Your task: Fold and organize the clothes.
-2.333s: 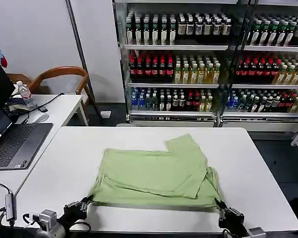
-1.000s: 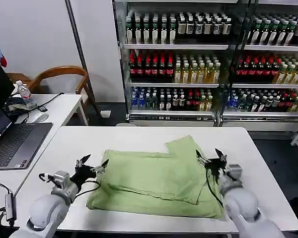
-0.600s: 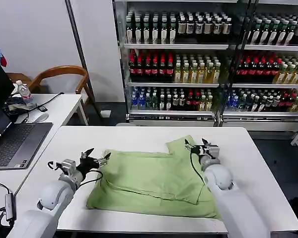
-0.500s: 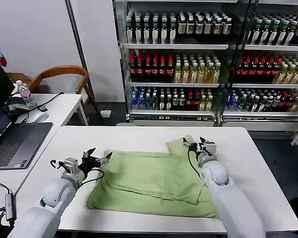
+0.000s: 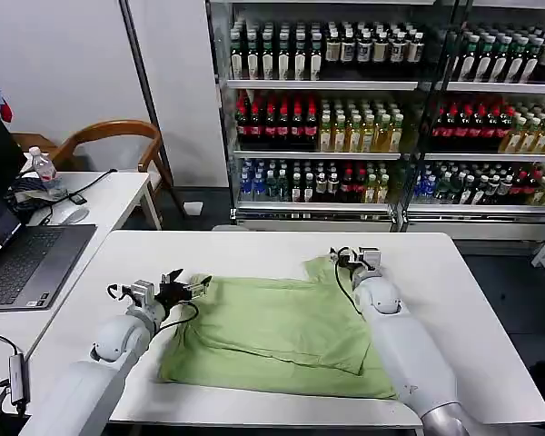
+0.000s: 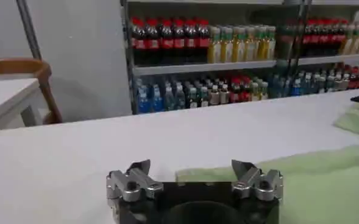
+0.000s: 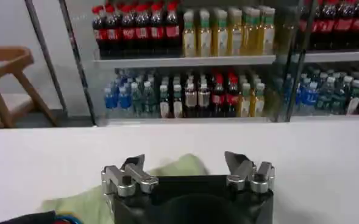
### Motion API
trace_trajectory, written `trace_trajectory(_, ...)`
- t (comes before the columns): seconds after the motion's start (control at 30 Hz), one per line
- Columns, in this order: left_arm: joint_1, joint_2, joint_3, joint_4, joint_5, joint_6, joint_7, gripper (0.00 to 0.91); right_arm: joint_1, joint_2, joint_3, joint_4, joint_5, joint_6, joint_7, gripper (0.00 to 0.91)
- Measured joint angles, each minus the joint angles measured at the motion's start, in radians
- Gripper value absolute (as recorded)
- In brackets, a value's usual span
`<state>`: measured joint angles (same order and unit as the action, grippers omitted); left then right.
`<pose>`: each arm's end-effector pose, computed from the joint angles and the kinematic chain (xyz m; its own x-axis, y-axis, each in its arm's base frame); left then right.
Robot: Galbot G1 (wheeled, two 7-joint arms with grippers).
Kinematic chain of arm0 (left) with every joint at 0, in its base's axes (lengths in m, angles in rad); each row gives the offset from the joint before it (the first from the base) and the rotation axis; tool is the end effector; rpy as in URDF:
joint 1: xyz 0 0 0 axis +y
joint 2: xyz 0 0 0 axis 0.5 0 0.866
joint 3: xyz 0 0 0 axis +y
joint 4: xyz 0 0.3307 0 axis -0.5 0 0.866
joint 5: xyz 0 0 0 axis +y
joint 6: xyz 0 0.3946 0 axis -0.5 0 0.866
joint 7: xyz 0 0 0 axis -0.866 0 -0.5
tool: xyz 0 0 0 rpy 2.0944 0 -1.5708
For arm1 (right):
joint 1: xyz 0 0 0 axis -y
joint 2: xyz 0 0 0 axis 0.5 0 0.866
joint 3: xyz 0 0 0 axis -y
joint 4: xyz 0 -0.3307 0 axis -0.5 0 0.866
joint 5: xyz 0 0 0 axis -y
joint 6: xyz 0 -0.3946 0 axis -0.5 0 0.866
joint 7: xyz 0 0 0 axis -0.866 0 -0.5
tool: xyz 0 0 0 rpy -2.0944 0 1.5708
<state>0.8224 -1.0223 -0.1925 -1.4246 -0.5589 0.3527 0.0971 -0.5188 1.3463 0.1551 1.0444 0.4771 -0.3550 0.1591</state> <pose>0.4485 0.0941 -0.3051 -0.8695 0.2653 0.4166 0.2868 0.9579 -0.0114 0.5486 0.0021 -0.3085 -0.9023 -0.0536 0.4277 -0.0408 0.9984 0.0389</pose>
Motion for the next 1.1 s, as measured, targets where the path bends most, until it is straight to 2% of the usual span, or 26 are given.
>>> trace_trajectory(0.1,-0.013,-0.007,0.006,0.028,0.000,-0.001,-0.001,0.907,0.012,0.005,0.000,-0.023,0.000,0.003,-0.005,0.907)
trace_trajectory(0.13,-0.017,-0.009,0.008,0.036,0.000,0.000,-0.001,0.705,0.015,0.005,0.000,-0.029,-0.001,0.003,-0.005,0.756)
trace_trajectory(0.17,-0.021,-0.011,0.010,0.042,0.000,0.000,-0.001,0.171,0.016,0.006,-0.002,-0.034,-0.002,0.003,-0.007,0.212)
trace_trajectory(0.2,-0.024,-0.013,0.012,0.048,-0.001,0.000,-0.001,0.050,0.016,0.007,-0.004,-0.038,-0.005,0.003,-0.010,0.212)
trace_trajectory(0.23,-0.028,-0.014,0.014,0.055,-0.001,0.001,-0.003,0.050,0.017,0.008,-0.005,-0.041,-0.007,0.003,-0.012,0.000)
trace_trajectory(1.1,-0.023,-0.017,0.034,0.054,-0.017,0.015,0.010,0.030,0.023,0.022,-0.015,-0.056,-0.013,0.009,-0.036,0.000)
